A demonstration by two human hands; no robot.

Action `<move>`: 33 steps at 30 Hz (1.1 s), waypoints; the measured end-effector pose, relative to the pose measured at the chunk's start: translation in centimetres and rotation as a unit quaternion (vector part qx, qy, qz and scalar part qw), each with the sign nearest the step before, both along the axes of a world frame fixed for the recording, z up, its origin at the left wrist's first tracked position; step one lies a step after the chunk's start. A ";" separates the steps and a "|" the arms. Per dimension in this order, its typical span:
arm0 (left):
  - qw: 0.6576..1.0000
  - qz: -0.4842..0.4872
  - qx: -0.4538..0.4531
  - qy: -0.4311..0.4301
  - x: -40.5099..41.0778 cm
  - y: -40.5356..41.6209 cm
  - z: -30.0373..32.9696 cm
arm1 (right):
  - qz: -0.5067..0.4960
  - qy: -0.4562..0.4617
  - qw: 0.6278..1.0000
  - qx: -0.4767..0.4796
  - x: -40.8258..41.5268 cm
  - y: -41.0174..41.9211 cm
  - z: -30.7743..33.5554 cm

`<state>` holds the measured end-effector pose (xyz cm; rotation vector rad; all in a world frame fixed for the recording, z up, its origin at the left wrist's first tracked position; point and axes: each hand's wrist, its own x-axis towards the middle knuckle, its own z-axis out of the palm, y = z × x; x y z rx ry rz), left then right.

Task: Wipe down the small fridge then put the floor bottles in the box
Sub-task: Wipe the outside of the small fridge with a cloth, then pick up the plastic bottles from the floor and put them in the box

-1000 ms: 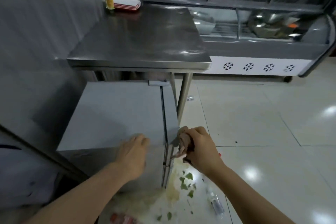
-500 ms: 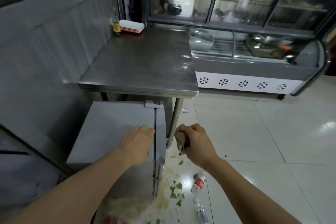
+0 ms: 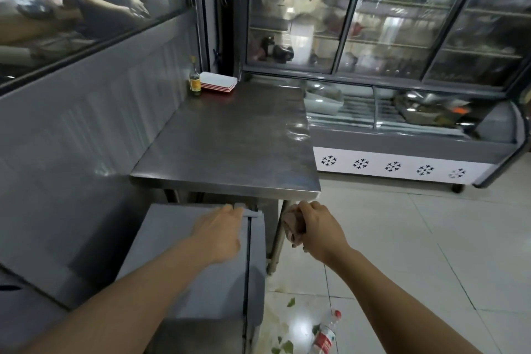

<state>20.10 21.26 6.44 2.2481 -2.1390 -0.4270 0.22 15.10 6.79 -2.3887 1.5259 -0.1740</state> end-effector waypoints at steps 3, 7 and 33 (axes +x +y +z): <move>1.000 0.021 -0.002 0.006 -0.2 -2.6 -0.3 | 0.027 -0.022 0.999 0.006 0.8 -4.1 0.0; 0.998 0.070 0.005 0.001 -0.6 -6.0 -1.4 | 0.074 -0.030 0.997 -0.006 2.0 -10.4 -1.0; 0.989 0.142 0.038 -0.016 0.5 -5.9 -4.6 | 0.216 0.112 0.970 -0.020 4.9 -13.4 -6.7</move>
